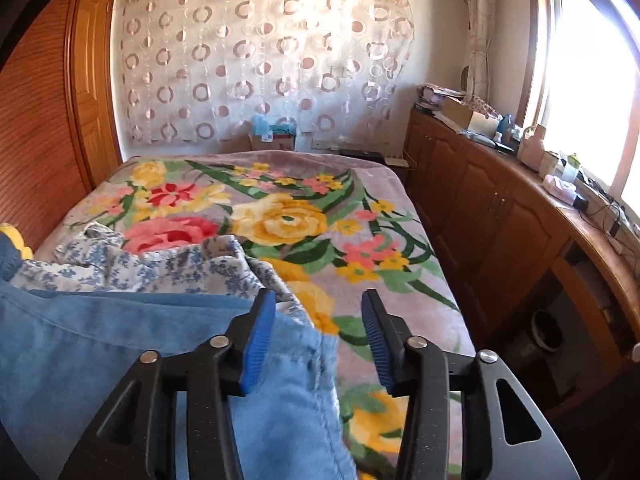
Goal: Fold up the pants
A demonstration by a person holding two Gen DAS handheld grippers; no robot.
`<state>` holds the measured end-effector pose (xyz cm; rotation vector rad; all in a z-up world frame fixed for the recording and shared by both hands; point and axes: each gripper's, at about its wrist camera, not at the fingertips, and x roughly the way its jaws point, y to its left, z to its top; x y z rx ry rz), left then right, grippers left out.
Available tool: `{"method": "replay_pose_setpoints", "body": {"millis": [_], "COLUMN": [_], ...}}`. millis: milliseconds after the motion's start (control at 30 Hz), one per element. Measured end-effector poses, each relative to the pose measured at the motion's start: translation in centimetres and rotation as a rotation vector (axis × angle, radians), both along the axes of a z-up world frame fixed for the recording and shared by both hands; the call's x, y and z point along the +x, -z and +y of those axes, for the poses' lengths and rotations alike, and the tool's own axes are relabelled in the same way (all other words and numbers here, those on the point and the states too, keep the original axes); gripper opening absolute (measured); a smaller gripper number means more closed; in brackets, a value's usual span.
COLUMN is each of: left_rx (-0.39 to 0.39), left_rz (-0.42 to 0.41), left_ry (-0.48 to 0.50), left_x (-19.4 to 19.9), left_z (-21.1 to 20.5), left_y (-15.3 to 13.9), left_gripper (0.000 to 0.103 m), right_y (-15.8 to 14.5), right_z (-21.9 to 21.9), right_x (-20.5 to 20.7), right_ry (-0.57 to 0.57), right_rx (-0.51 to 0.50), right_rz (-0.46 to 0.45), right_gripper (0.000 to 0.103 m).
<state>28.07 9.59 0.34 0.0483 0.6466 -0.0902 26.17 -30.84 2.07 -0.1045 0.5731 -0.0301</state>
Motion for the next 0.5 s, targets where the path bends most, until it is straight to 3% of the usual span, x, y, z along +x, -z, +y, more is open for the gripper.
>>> {"method": "replay_pose_setpoints", "body": {"millis": [133, 200, 267, 500], "left_rx": [-0.022, -0.029, -0.063, -0.056], "left_rz": [-0.006, -0.010, -0.001, 0.030], "left_ry": [0.005, 0.014, 0.041, 0.089], "left_x": [-1.4, -2.2, -3.0, -5.7], "left_z": [-0.1, -0.2, -0.4, -1.8], "left_y": [-0.5, -0.5, -0.4, 0.8], "left_gripper": [0.051, 0.074, 0.082, 0.082], "right_y": [-0.7, -0.7, -0.3, 1.9], "right_z": [0.7, 1.2, 2.0, 5.0], "right_x": [-2.5, -4.2, -5.8, -11.2], "right_ry": [-0.056, -0.096, -0.133, -0.262], "right_rx": [0.019, 0.035, 0.049, 0.080], "right_rz": [-0.008, -0.007, -0.005, 0.035], "right_gripper": [0.048, 0.049, 0.049, 0.050]}}
